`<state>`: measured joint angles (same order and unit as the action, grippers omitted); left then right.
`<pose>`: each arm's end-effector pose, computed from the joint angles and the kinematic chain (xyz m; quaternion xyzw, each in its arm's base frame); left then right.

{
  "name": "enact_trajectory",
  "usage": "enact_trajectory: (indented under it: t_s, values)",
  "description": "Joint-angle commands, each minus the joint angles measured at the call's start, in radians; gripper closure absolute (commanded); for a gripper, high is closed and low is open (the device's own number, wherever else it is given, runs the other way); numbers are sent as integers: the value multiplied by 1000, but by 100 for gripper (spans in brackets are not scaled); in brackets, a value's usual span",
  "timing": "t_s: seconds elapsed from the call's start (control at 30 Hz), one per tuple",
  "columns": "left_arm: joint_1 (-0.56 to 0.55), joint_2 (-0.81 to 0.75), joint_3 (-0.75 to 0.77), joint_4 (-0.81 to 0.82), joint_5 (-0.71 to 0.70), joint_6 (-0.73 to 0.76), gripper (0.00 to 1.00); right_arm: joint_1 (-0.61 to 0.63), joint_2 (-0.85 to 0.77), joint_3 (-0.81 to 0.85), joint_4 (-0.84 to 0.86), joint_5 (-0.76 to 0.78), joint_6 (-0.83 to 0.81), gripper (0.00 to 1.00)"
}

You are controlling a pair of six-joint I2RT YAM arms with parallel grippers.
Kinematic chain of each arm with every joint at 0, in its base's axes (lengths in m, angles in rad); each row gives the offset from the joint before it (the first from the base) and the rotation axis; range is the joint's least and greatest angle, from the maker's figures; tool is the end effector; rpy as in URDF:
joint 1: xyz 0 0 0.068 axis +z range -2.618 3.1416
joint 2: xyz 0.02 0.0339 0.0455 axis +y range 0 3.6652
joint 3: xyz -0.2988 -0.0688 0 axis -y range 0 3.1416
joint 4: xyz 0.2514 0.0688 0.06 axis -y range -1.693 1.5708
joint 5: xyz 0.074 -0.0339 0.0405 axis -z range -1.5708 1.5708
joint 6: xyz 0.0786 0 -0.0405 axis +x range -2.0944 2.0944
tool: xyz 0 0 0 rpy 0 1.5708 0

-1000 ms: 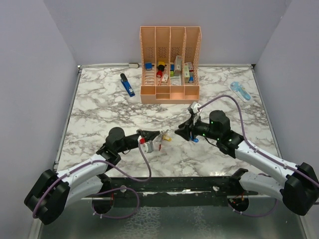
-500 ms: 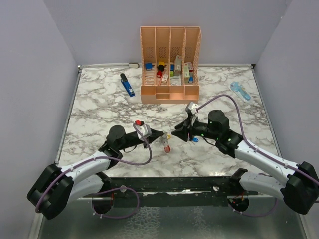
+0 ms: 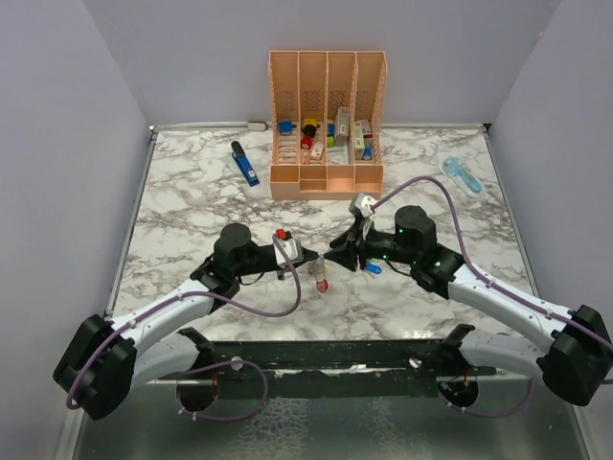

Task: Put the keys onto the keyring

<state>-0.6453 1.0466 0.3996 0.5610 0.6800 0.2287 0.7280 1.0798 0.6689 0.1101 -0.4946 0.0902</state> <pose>0.1635 -0.1849 0.2569 0.4983 0.5340 -0.3722 0.5728 0.1770 0.2077 0.2892 -0.3826 0.6957 0.4096 0.4493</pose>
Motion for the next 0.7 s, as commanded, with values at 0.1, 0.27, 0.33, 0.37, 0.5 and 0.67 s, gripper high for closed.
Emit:
enact_trajectory:
  t_s: [0.1,0.27,0.33,0.37,0.5,0.67]
  values:
    - [4,22,230,-521,122,465,100,11,7,52,-154,-18,-91,63]
    - [4,60,341,-738,169,619,100,11,-4,64,-182,-1,-111,63]
    - [4,72,364,-778,184,636,100,11,-2,67,-179,5,-112,63]
    - [4,76,372,-785,189,634,100,11,0,67,-177,8,-110,63]
    - [4,84,387,-793,189,622,100,13,11,70,-164,9,-106,63]
    - [4,105,410,-803,174,587,100,24,31,87,-165,5,-112,64]
